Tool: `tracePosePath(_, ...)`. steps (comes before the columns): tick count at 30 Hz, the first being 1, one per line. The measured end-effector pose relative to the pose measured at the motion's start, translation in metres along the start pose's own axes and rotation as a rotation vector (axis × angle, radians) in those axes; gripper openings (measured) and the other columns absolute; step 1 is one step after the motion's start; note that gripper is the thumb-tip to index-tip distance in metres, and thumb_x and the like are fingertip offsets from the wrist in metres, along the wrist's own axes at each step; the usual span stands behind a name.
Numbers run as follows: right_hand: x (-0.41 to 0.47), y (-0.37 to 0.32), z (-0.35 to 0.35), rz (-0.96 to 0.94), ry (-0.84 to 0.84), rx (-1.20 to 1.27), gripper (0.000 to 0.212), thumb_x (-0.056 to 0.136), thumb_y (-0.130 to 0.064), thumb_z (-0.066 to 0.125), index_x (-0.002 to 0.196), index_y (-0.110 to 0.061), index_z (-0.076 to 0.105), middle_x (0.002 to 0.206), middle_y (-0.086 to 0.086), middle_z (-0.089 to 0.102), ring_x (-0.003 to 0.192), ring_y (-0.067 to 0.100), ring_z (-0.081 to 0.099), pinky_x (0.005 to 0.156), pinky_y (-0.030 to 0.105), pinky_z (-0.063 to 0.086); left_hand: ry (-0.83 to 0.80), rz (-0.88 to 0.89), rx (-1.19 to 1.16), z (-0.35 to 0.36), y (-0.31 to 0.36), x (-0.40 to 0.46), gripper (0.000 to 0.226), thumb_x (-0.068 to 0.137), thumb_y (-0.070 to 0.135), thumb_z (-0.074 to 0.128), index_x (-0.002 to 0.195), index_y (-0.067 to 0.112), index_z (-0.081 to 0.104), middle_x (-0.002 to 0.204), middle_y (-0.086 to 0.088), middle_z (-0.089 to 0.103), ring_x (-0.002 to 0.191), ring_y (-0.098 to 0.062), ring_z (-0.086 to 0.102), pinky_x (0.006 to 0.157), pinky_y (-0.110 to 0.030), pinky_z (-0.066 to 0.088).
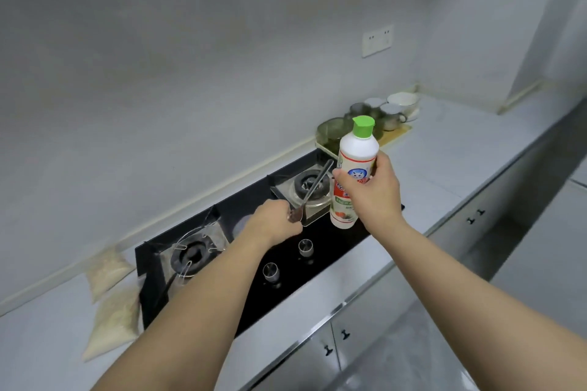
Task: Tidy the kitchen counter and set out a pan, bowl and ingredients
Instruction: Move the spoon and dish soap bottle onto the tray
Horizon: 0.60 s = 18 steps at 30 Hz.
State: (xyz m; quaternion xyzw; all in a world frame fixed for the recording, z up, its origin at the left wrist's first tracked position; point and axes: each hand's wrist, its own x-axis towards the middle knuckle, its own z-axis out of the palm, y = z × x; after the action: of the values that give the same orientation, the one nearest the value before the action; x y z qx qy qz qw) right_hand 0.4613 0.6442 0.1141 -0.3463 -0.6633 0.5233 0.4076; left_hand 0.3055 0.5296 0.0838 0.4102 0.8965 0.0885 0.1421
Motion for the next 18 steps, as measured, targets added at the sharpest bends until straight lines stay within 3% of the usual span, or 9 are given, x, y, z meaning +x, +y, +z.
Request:
tracePosePath(5, 0.032, 0.015, -0.031, 0.026, 0.073, -0.002, 0.052, 0.074, -0.035, 0.078, 0.115, -0.033, 0.047, 0.114, -0.006, 0.060, 0.102, 0.013, 0.060, 0.088, 0.035, 0.052, -0.015, 0.045, 0.019, 0.008, 0.042, 0.036, 0.023, 0.079, 0.034, 0.062, 0.072, 0.015, 0.053, 0.075, -0.002, 0.058, 0.063, -0.015, 0.051, 0.049, -0.026, 0.034)
tracePosePath(9, 0.064, 0.032, -0.046, 0.046, 0.108, -0.011, 0.051, 0.076, -0.033, 0.078, 0.116, -0.032, 0.047, 0.114, -0.005, 0.059, 0.101, 0.012, 0.059, 0.085, 0.030, 0.050, -0.056, 0.053, -0.024, 0.020, 0.067, 0.074, 0.029, 0.079, 0.036, 0.061, 0.088, 0.008, 0.061, 0.083, -0.007, 0.064, 0.074, -0.021, 0.062, 0.058, -0.029, 0.046)
tracePosePath(12, 0.095, 0.047, -0.051, 0.077, 0.131, -0.018, 0.052, 0.076, -0.032, 0.077, 0.118, -0.030, 0.047, 0.115, -0.006, 0.059, 0.101, 0.012, 0.058, 0.086, 0.031, 0.050, -0.103, 0.043, -0.064, 0.030, 0.086, 0.110, 0.023, 0.078, 0.037, 0.062, 0.077, 0.014, 0.059, 0.077, -0.004, 0.065, 0.075, -0.021, 0.065, 0.069, -0.033, 0.055)
tracePosePath(14, 0.119, 0.055, -0.054, 0.094, 0.141, -0.033, 0.056, 0.077, -0.033, 0.077, 0.124, -0.026, 0.048, 0.117, -0.005, 0.059, 0.104, 0.014, 0.059, 0.088, 0.033, 0.051, -0.119, 0.042, -0.099, 0.035, 0.097, 0.137, 0.021, 0.076, 0.037, 0.064, 0.073, 0.017, 0.056, 0.076, -0.003, 0.065, 0.074, -0.021, 0.066, 0.070, -0.035, 0.056)
tracePosePath(18, 0.171, 0.067, -0.063, 0.117, 0.159, -0.067, 0.057, 0.076, -0.033, 0.077, 0.125, -0.024, 0.048, 0.117, -0.003, 0.060, 0.105, 0.016, 0.059, 0.091, 0.039, 0.053, -0.135, 0.018, -0.177, 0.036, 0.122, 0.187, 0.028, 0.076, 0.037, 0.066, 0.084, 0.011, 0.062, 0.077, -0.008, 0.069, 0.068, -0.022, 0.067, 0.066, -0.036, 0.056)
